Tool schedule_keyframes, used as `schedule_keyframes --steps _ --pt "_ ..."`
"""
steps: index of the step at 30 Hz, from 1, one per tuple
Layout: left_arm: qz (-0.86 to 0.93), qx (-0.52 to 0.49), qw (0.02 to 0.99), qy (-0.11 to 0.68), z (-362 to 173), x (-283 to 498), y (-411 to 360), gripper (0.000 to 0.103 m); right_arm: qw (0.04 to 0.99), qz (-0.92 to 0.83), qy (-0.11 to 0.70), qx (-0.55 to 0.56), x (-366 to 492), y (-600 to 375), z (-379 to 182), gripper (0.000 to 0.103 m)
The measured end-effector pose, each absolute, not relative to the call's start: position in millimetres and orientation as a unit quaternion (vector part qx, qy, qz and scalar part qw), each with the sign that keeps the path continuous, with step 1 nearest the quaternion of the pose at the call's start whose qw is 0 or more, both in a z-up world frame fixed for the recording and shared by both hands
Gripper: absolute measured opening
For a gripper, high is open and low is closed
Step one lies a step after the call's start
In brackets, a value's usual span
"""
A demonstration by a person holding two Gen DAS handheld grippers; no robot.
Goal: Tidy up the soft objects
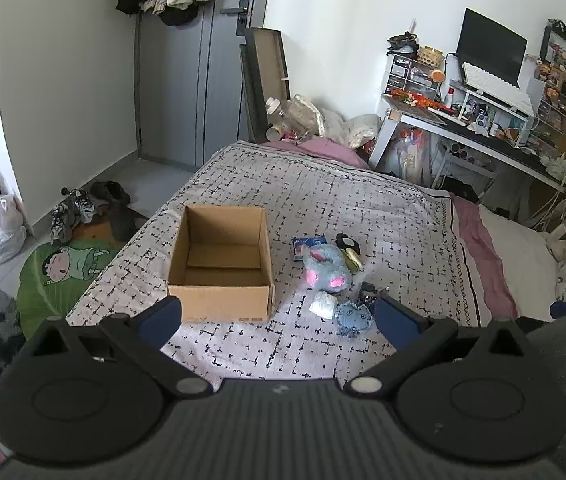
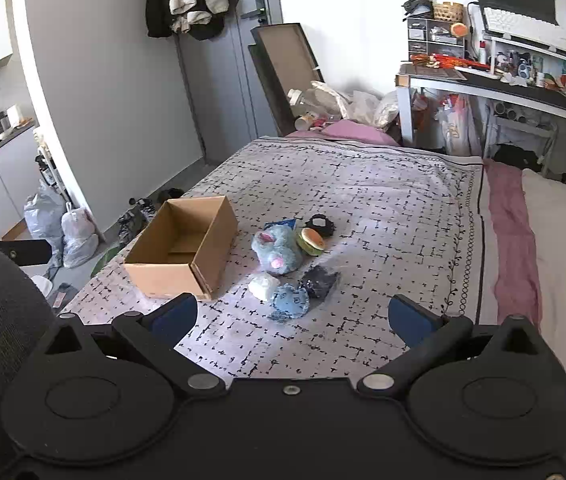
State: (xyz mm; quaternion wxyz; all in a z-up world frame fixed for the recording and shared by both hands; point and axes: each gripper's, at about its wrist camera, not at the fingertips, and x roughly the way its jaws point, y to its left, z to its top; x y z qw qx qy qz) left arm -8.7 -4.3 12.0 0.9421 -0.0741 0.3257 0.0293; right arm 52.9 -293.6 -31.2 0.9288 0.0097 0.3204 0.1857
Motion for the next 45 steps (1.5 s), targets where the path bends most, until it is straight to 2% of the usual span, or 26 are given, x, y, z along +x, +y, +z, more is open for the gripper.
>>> schedule_keyframes --steps 45 --pt "0.014 -0.059 0.941 0.334 8 3 -4 0.102 0.931 0.167 0.324 0.009 58 -304 -36 0.103"
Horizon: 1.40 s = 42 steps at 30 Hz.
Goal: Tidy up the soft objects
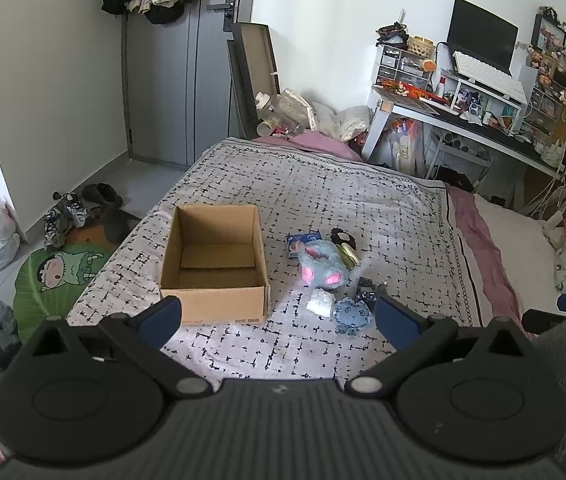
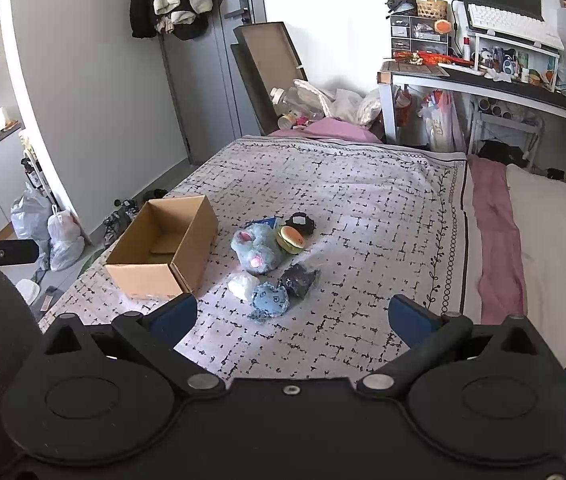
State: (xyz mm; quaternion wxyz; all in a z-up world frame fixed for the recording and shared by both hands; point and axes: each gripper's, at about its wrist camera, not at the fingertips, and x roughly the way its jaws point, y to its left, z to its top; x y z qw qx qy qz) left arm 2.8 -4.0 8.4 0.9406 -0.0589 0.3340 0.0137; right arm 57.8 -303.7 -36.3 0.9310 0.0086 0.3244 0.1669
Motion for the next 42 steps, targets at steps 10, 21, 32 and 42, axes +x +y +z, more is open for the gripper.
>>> schedule_keyframes --steps 10,21,32,42 --pt "0.014 -0.059 0.94 0.337 6 7 -7 0.102 0.93 0.166 0.327 0.012 61 -306 -39 0.103" --pt "0.01 -0.062 0.938 0.34 1 17 -1 0.102 0.929 0.165 0.331 0.01 67 -305 -42 0.103" --pt "-0.01 -0.049 0.938 0.343 -10 42 7 0.102 0.925 0.159 0.345 0.001 85 -303 -51 0.103" --pt "-0.026 -0.038 0.936 0.349 -27 73 14 0.102 0.921 0.159 0.355 0.023 107 -305 -68 0.103"
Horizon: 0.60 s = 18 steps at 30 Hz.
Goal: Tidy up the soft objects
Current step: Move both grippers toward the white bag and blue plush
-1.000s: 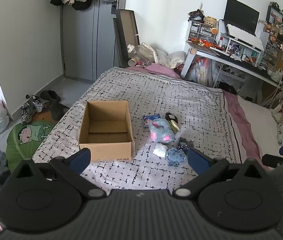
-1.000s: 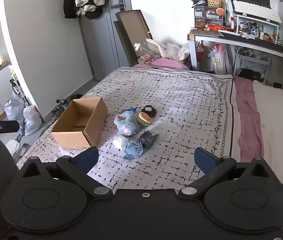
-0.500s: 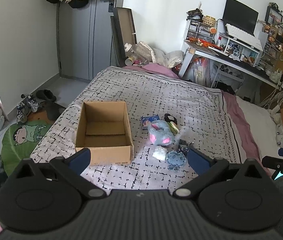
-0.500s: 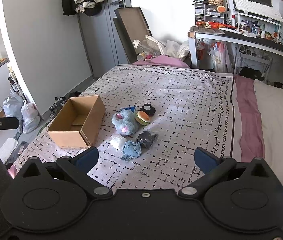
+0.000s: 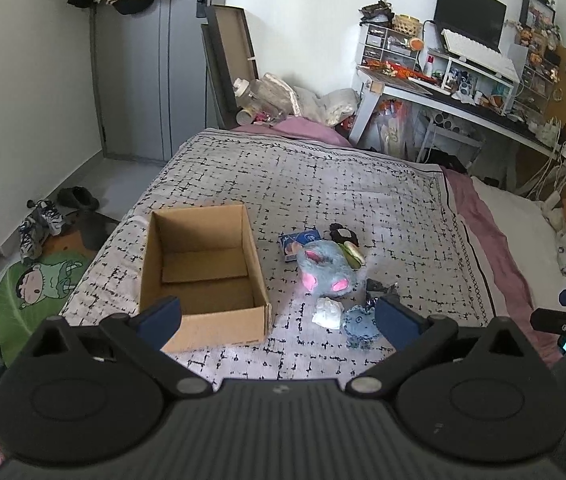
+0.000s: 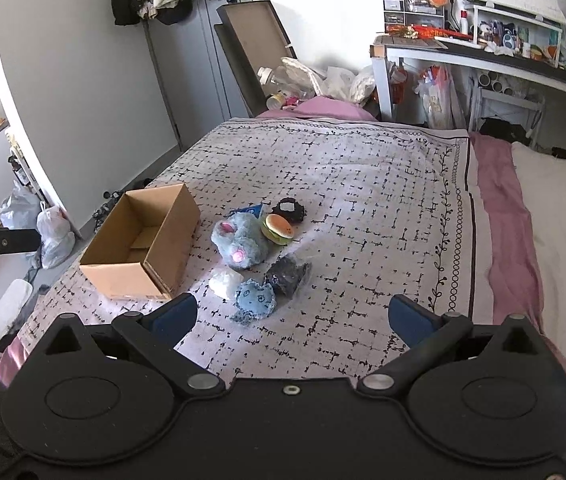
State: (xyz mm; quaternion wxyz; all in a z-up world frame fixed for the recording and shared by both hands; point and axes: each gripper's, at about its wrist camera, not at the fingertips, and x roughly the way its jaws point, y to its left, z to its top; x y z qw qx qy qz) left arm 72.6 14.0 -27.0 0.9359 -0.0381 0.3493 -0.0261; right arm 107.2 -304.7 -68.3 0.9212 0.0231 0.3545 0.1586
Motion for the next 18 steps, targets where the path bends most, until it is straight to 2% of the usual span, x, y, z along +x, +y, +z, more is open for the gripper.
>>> schedule_keyframes --steps 7,18 --pt "-0.038 -0.017 0.932 0.359 -43 94 14 0.1 0.918 0.151 0.363 0.043 127 -310 -82 0.102" --pt "-0.075 0.012 0.927 0.367 -70 130 2 0.099 0.907 0.141 0.393 0.057 158 -308 -107 0.088"
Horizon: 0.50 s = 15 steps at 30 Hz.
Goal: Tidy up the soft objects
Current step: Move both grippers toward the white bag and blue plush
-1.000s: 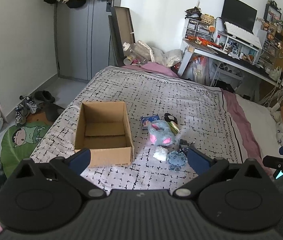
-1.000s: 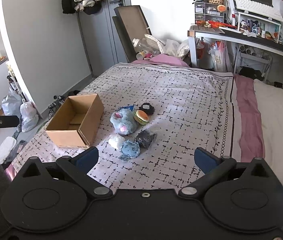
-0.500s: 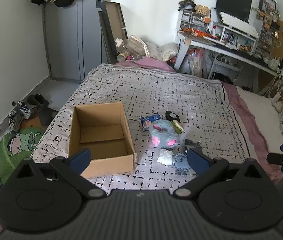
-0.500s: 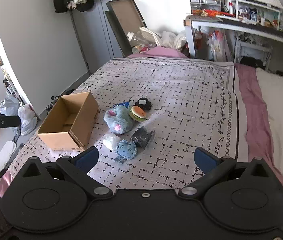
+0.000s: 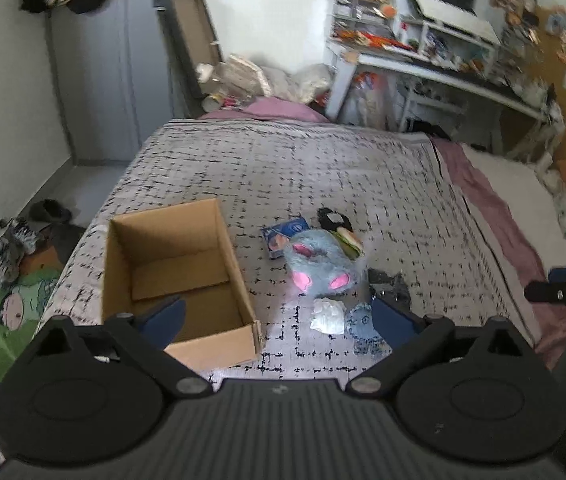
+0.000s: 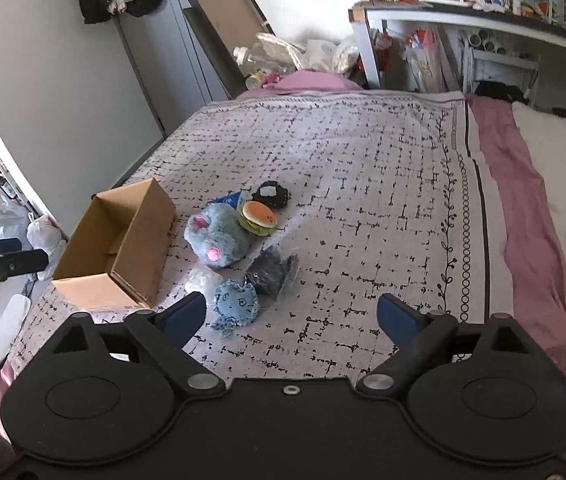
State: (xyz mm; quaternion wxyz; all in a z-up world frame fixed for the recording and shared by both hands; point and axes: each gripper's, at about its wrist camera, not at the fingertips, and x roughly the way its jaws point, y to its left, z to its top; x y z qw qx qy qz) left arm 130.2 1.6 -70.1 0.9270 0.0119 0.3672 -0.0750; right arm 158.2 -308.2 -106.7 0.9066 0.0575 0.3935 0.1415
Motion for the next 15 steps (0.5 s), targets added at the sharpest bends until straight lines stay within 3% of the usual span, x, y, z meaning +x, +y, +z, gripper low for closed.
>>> schedule_keyframes --steps 15 --pt "-0.124 0.014 0.913 0.389 -114 177 -14 0.087 0.893 0.131 0.423 0.08 190 -291 -133 0.076"
